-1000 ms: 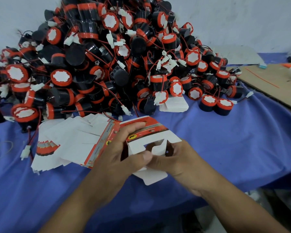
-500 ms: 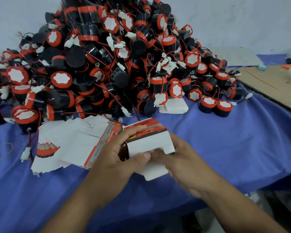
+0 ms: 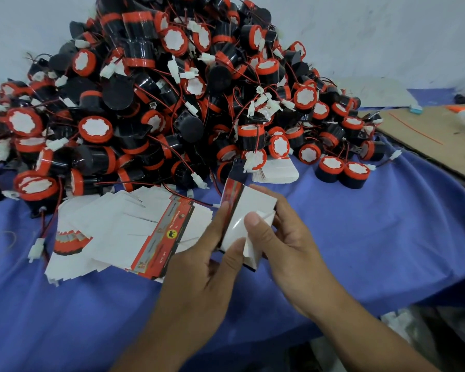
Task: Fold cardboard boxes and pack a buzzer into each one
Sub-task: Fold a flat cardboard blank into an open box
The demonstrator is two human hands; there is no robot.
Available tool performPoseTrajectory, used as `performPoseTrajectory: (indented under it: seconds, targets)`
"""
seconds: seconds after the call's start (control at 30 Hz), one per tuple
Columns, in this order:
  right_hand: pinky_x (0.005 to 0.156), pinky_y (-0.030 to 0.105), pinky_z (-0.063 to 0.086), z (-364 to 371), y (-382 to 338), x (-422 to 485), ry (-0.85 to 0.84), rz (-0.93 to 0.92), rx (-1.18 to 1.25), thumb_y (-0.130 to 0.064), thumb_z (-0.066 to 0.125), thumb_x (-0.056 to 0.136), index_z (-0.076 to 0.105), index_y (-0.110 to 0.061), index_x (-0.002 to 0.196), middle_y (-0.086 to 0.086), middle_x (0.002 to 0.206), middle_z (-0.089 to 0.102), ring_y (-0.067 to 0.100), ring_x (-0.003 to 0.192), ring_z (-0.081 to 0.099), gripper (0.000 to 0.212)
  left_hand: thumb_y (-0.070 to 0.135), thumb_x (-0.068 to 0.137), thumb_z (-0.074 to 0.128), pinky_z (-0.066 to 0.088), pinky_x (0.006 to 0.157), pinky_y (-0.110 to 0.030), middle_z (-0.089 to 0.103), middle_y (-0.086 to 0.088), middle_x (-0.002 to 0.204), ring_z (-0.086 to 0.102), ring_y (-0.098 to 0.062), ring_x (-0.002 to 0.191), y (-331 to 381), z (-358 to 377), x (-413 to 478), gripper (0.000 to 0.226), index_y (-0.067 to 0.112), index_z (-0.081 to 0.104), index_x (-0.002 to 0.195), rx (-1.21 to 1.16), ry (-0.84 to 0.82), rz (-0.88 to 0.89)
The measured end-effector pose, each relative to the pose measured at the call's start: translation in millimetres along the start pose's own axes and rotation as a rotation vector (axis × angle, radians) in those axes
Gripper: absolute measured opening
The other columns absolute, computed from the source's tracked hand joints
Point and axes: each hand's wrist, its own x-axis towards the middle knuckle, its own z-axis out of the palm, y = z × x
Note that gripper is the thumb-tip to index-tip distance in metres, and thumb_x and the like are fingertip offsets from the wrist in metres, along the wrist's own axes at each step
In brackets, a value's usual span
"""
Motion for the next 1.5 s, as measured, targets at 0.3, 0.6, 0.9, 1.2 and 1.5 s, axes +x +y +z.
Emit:
performPoseTrajectory:
  seconds: [0.3, 0.6, 0.9, 1.2, 1.5]
  targets:
    - [0.074, 0.032, 0.061, -3, -8, -4, -0.075, 0.111, -0.116, -0.024, 0.065, 0.096, 0.063, -0.02, 0.122, 0.005, 0.107, 0.074, 0.022, 0.095, 0.074, 0.027, 0.057, 0.084, 0.055, 0.044, 0.101, -0.037, 0.027, 0.011, 0.148, 0.034, -0.014, 0.136, 1, -11, 4, 0.086, 0.039, 0.015, 0.157, 0.43, 0.062, 0.327]
    - [0.079, 0.03, 0.059, -7, -8, -3, -0.099, 0.102, -0.214, -0.039, 0.07, 0.089, 0.062, -0.029, 0.126, 0.002, 0.11, 0.073, 0.019, 0.099, 0.072, 0.039, 0.063, 0.081, 0.066, 0.038, 0.107, -0.027, 0.042, 0.005, 0.144, 0.044, -0.013, 0.132, 4, -25, 13, 0.089, 0.016, 0.036, 0.15, 0.514, -0.044, 0.547]
    - [0.087, 0.023, 0.056, -5, -19, -2, -0.282, 0.094, -0.183, -0.015, 0.061, 0.098, 0.052, -0.027, 0.138, -0.006, 0.126, 0.069, 0.014, 0.115, 0.067, 0.042, 0.056, 0.076, 0.073, 0.048, 0.093, -0.024, 0.057, -0.005, 0.126, 0.057, -0.019, 0.113, 3, -30, 17, 0.084, 0.005, 0.053, 0.14, 0.493, 0.104, 0.488]
    - [0.082, 0.032, 0.062, -6, -9, -6, -0.169, 0.048, -0.408, -0.02, 0.063, 0.092, 0.049, -0.04, 0.138, -0.015, 0.117, 0.07, 0.01, 0.108, 0.069, 0.051, 0.05, 0.076, 0.072, 0.041, 0.102, -0.019, 0.05, 0.003, 0.134, 0.05, -0.013, 0.126, 9, -27, 14, 0.077, 0.008, 0.051, 0.138, 0.432, 0.005, 0.49]
    - [0.076, 0.038, 0.063, -8, -6, -7, -0.168, 0.043, -0.534, -0.044, 0.059, 0.081, 0.045, -0.043, 0.139, -0.015, 0.112, 0.07, 0.011, 0.099, 0.071, 0.06, 0.047, 0.073, 0.077, 0.044, 0.096, -0.02, 0.052, 0.004, 0.13, 0.054, -0.012, 0.119, 9, -34, 15, 0.077, 0.006, 0.053, 0.133, 0.419, -0.041, 0.509]
